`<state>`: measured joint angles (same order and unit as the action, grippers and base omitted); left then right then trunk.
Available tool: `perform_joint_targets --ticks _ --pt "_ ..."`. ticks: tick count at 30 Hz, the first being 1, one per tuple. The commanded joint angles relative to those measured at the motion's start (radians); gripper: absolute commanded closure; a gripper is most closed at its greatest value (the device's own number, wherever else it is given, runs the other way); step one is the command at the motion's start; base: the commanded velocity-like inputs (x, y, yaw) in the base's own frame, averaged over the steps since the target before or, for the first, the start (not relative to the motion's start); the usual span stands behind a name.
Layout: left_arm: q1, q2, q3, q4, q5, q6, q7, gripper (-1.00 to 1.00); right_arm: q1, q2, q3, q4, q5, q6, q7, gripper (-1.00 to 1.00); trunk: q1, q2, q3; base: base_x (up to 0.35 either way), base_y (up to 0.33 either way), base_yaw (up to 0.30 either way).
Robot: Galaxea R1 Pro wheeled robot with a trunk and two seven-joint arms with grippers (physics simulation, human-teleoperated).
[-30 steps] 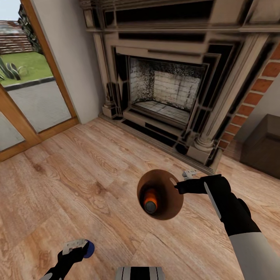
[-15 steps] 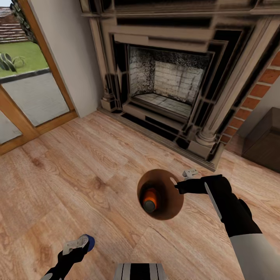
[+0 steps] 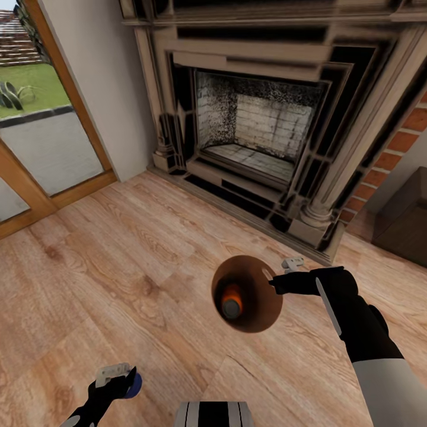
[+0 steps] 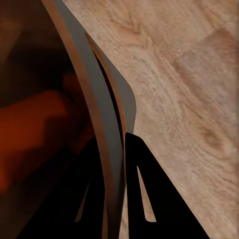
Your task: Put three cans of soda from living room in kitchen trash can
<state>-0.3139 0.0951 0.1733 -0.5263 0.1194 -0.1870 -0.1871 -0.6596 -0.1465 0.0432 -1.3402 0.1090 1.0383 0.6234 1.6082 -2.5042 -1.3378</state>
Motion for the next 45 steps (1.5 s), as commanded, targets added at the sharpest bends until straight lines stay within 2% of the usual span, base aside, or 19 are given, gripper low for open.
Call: perform_joint_targets --ticks 1,45 --pt "0.000 0.000 0.000 0.000 0.000 0.000 0.000 -1.00 0.000 0.000 0.000 -0.001 -0.035 0.009 0.007 1.00 0.000 0.000 0.000 0.028 0.000 0.000" --pt "0.000 -0.002 0.000 0.011 -0.003 0.005 -0.003 -1.00 0.003 0.000 -0.001 -0.004 -0.037 0.009 0.007 1.00 0.000 0.000 0.000 0.001 0.000 0.000"
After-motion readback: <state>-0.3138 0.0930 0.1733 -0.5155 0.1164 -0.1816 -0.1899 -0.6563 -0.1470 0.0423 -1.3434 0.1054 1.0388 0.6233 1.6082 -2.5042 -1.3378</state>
